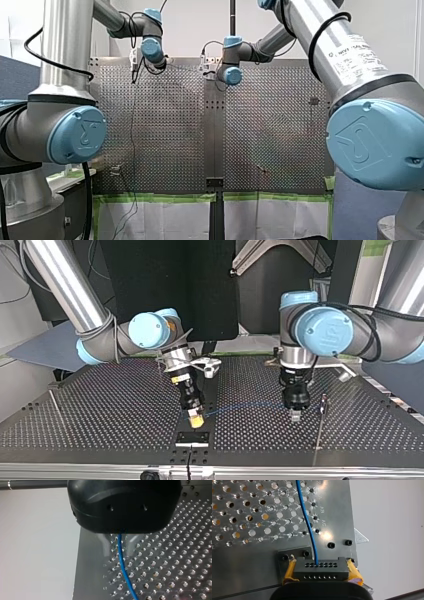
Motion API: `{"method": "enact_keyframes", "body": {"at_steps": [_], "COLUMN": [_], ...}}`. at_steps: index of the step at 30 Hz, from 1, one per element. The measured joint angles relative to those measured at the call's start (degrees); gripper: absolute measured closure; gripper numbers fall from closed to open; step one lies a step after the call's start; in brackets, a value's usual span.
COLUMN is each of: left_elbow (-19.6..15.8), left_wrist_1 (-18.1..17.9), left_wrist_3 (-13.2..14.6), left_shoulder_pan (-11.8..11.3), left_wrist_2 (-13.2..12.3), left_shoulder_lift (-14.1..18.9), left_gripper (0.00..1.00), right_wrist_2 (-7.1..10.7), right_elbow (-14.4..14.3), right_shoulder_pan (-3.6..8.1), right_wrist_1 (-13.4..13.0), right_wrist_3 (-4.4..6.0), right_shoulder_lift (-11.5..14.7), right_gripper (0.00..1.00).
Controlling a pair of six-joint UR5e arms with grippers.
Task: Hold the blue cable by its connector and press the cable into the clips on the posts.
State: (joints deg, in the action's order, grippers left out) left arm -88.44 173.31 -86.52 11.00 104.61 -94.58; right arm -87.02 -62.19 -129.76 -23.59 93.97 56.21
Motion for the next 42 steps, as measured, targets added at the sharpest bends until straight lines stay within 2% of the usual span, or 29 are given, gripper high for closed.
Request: {"method": "enact_keyframes", "body": {"at_steps": [6, 13, 20, 24, 28, 34, 42], "left_elbow": [-1.03, -1.27, -3.93, -5.91, -7.77, -10.03, -13.19], "left_wrist_1": [-2.35, -3.04, -5.59, -7.57, -9.42, -12.3, -16.13], "left_wrist_3": [0.74, 0.62, 0.68, -0.07, 0.11, 0.41, -1.01], "left_shoulder_pan": [0.65, 1.02, 1.56, 2.44, 3.86, 6.63, 10.47], "left_wrist_2": [0.73, 1.0, 1.13, 1.34, 2.38, 5.05, 8.87], "left_shoulder_lift": [0.0, -0.01, -0.04, -0.53, -1.93, -4.7, -8.54], "left_gripper": [1.0, 1.0, 1.0, 1.0, 1.0, 1.0, 1.0], "right_wrist_2": [-0.01, -0.03, -0.78, -2.32, -3.96, -6.55, -9.97], "right_elbow": [0.02, 0.0, -0.46, -1.9, -3.51, -6.12, -9.54], "right_shoulder_pan": [0.01, 0.05, -0.19, -0.31, -0.39, -0.68, -0.72], "right_wrist_1": [0.02, 0.06, 1.7, 3.24, 3.5, 1.63, -1.74], "right_wrist_3": [-0.1, -0.18, -0.73, -0.85, -0.99, -1.56, -1.82], "right_shoulder_lift": [0.0, -0.06, -0.15, -0.12, -0.08, -0.02, -0.1], "right_gripper": [1.0, 1.0, 1.0, 1.0, 1.0, 1.0, 1.0]}}
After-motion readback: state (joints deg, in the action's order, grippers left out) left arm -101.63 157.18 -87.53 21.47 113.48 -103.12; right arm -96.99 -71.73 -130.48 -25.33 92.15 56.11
